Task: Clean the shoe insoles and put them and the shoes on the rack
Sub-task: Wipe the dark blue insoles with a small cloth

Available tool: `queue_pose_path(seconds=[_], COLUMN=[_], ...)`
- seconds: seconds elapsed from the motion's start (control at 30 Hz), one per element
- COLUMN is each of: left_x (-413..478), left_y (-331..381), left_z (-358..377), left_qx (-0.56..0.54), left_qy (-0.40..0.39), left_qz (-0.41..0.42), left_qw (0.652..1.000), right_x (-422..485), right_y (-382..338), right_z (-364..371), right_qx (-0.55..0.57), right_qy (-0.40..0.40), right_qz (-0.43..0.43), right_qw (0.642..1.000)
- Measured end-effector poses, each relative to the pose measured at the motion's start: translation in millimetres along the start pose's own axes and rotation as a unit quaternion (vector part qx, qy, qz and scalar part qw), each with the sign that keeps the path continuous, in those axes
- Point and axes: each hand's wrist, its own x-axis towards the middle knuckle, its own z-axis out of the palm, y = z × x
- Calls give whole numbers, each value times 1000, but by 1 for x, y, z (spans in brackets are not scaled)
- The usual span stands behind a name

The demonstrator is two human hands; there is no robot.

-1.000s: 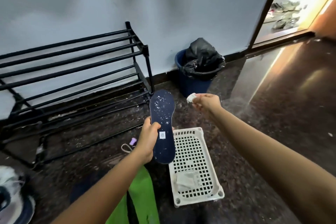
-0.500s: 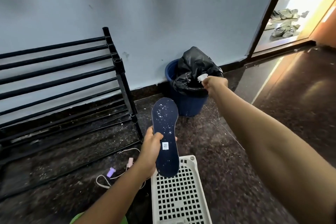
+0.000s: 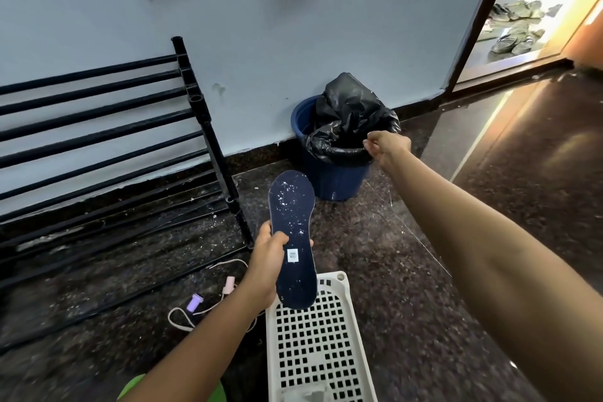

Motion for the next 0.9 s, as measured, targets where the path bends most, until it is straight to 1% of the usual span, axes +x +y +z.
queue_pose_path(seconds=[0.07, 0.13, 0.27, 0.37, 0.47, 0.57, 0.7, 0.77, 0.83, 0.9], left_x=[-7, -14, -32, -43, -55, -67, -86, -95, -106, -113], left_y=[0, 1, 2, -3, -12, -23, -39, -45, -50, -53], left_z=[0, -2, -11, -22, -34, -46, -59, -64, -69, -71], left_qx=[3, 4, 20, 43, 64, 63, 55, 53, 57, 53], left_qy=[-1, 1, 7, 23, 40, 54, 61, 61, 65, 68], left_qz=[0, 3, 11, 12, 12, 4, -2, -6, -7, -4], left_qw=[1000, 1000, 1000, 999, 997, 997, 997, 997, 996, 996], right_x=[-12, -31, -88, -128, -160, -196, -233, -245, -253, -260], right_y=[3, 8, 39, 80, 122, 155, 188, 201, 214, 226], right_z=[-3, -6, -17, -34, -58, -83, -114, -129, -144, -155], right_qx=[1, -11, -80, -169, -291, -385, -479, -533, -588, -636], right_qy=[-25, -48, -112, -155, -178, -209, -285, -328, -361, -377], right_qz=[-10, -38, -94, -119, -142, -166, -169, -182, -208, -249], right_qw=[1000, 998, 986, 966, 929, 883, 813, 758, 693, 625])
